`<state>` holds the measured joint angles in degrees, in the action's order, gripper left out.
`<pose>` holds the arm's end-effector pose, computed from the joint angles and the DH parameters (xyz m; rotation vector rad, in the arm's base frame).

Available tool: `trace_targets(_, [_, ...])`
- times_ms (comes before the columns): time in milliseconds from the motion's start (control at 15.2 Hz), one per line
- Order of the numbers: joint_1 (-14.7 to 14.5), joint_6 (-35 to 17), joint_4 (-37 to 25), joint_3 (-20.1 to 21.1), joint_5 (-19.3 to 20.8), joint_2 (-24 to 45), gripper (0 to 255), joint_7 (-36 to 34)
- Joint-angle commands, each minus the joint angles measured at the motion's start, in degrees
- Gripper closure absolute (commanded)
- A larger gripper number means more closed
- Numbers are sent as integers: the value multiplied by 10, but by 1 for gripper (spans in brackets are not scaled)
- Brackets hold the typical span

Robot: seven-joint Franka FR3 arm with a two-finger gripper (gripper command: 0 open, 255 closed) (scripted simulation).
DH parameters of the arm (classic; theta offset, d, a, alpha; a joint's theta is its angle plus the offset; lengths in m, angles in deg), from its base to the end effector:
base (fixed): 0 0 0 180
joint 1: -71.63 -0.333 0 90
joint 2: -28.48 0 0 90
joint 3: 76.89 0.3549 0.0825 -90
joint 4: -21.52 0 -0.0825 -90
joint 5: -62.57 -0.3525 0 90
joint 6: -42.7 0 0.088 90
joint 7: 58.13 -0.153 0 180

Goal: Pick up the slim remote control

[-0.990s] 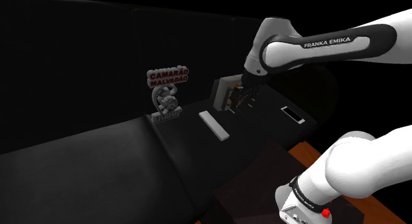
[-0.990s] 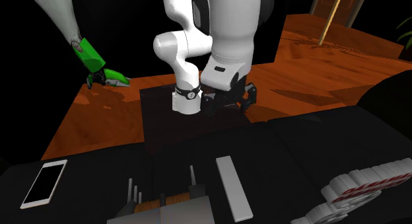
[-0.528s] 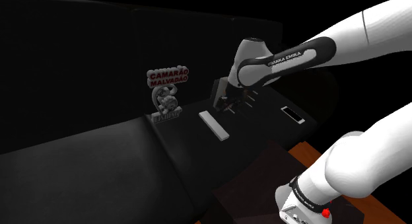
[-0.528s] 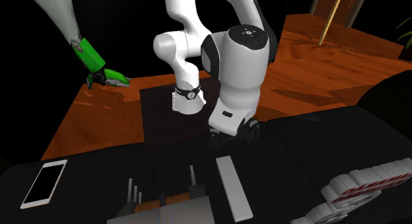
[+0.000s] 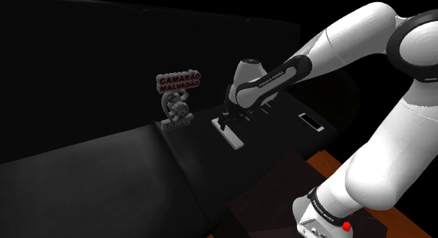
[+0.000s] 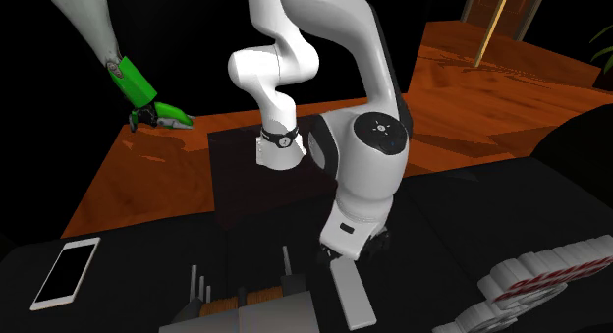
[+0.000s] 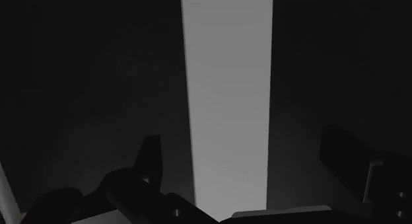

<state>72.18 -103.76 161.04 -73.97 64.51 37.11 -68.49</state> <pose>0.4740 0.0195 0.2602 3.1226 -0.1741 -0.0435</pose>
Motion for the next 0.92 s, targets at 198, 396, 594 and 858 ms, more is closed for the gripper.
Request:
trace_targets(198, [-1, -41, -9, -4, 9, 49, 0, -6])
trace_targets(396, [-2, -60, -10, -5, 11, 69, 0, -8])
trace_targets(594, [-1, -59, -11, -5, 11, 69, 255, -7])
trace_targets(858, [-1, -59, -11, -5, 11, 69, 255, -7])
